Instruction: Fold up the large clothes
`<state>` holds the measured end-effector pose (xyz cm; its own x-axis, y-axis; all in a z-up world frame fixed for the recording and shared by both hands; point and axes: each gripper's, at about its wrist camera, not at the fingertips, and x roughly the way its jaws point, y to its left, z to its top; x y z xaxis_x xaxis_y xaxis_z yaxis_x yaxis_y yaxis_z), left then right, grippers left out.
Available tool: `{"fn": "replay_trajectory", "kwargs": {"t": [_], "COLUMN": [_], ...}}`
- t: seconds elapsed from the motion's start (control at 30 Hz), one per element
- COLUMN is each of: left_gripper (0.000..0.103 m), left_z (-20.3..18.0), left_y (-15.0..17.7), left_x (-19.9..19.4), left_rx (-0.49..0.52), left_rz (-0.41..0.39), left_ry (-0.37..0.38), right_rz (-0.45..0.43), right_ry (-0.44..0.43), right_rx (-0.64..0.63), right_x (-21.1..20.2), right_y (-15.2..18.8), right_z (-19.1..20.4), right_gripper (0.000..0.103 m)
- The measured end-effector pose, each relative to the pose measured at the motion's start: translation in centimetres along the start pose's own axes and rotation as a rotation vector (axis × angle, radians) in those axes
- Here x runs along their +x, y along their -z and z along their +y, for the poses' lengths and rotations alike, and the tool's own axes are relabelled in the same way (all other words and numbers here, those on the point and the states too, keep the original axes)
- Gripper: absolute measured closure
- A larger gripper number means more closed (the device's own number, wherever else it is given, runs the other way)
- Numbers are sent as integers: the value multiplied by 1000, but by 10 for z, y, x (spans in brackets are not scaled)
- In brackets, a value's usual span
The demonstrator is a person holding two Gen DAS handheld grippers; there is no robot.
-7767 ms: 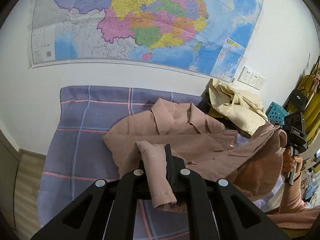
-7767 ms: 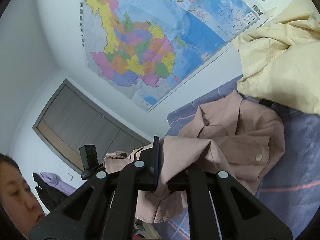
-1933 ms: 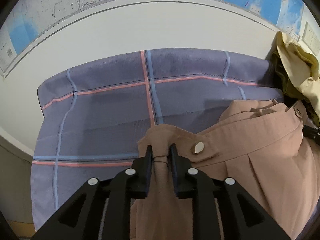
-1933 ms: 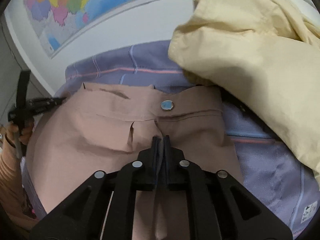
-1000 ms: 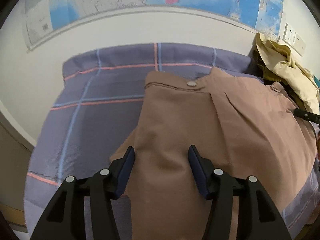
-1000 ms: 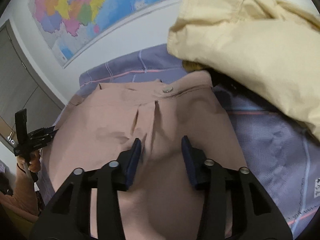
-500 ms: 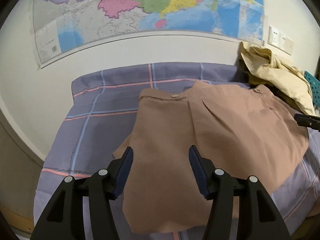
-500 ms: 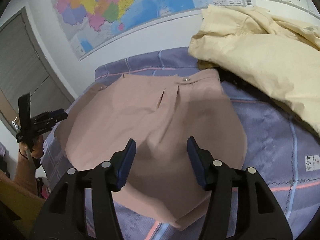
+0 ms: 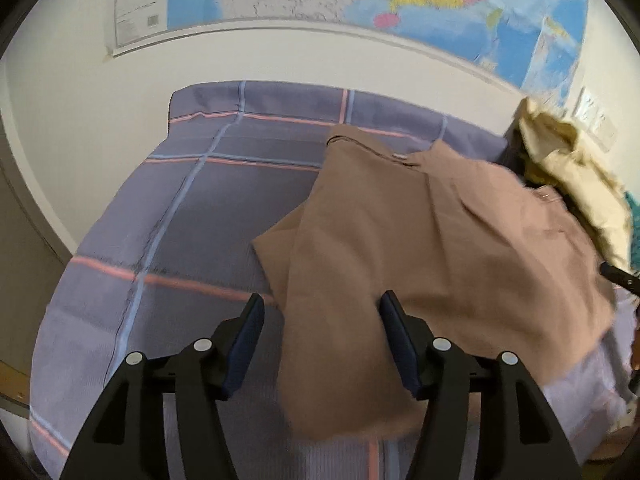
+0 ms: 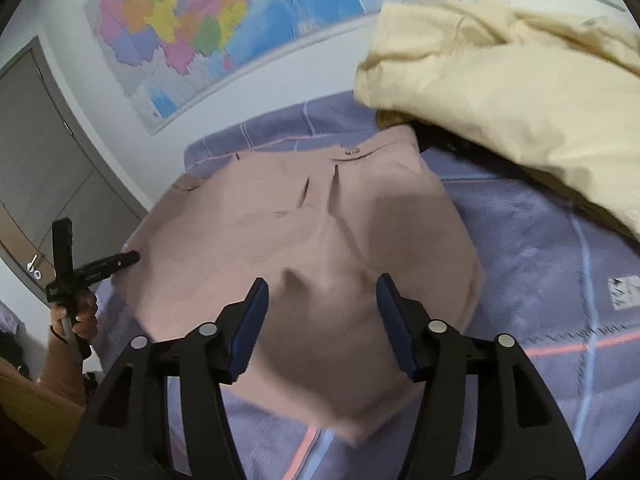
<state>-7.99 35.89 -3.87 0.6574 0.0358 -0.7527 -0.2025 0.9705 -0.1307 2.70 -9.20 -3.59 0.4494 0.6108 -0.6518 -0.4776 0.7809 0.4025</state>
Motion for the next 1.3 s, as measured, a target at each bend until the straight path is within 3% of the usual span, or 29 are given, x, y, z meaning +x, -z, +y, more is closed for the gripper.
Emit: {"fn": "replay_trajectory", "kwargs": {"t": [0.13, 0.27, 0.5, 0.93, 1.07, 1.17, 1.3], "left_gripper": [45, 45, 45, 44, 44, 44, 39], "left_z": [1, -1, -9, -37, -45, -50, -64], "left_y": [16, 31, 62, 62, 59, 56, 53], "left_x": [-24, -35, -29, -17, -8, -10, -29], "left_rx": [-17, -51, -124, -166, -179, -156, -32], "left_rz": [-6, 17, 110, 130, 143, 136, 68], "left_ry": [20, 91, 209, 351, 371, 345, 292], "right_rz": [-1, 58, 57, 12, 7, 4, -5], "right_ry": [-9, 14, 3, -45, -48, -37, -12], "right_rx": [-43, -40, 1, 52, 58, 50, 52], "right_x": [-18, -2, 0, -26, -29, -31, -33], "right_y": [10, 19, 22, 32, 36, 38, 40], "right_z": [8, 4, -1, -4, -5, -5, -8], "right_gripper": [45, 46, 42, 37, 37, 37, 37]}}
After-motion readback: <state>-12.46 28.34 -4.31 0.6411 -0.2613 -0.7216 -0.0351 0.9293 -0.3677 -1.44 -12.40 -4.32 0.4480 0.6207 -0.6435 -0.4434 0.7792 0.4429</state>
